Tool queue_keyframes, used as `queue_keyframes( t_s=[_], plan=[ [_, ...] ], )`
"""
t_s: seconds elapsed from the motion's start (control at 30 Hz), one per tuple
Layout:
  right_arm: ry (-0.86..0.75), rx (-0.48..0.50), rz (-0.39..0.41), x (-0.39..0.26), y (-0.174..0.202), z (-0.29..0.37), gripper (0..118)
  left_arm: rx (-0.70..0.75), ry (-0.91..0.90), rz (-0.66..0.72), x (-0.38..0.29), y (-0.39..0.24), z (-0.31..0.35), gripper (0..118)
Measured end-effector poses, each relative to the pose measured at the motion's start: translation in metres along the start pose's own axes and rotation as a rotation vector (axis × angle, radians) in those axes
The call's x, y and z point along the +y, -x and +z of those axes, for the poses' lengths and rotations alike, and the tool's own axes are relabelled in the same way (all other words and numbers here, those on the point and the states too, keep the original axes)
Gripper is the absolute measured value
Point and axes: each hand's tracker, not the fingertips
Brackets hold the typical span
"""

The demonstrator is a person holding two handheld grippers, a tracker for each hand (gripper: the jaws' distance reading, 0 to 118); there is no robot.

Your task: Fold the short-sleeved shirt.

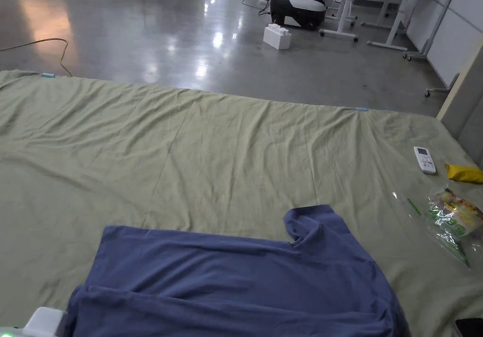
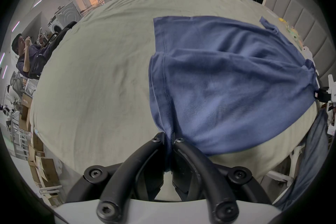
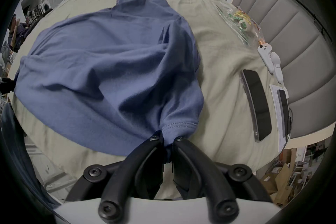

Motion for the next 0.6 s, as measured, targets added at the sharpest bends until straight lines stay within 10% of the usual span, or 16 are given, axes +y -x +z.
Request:
queue_keyframes(
  t_s=[0.13,0.27,0.37,0.6],
  plan=[
    [-0.033,-0.077,-0.016,0.004,0.002,0.015,19,-0.002,-0.011,0.010,0.002,0.004,0.007,7],
    [-0.216,-0.028,-0.071,0.019,0.006,0.046,87,0.002,-0.126,0.058,0.013,0.003,0.030,36],
    [-0.370,-0.010,-0.111,0.037,0.017,0.070,90,-0.034,-0.253,0.083,0.030,-0.003,0.050,65],
    [-0.742,-0.009,-0.170,0.073,0.052,0.111,90,0.012,-0.619,0.100,0.071,-0.040,0.095,65]
  ],
)
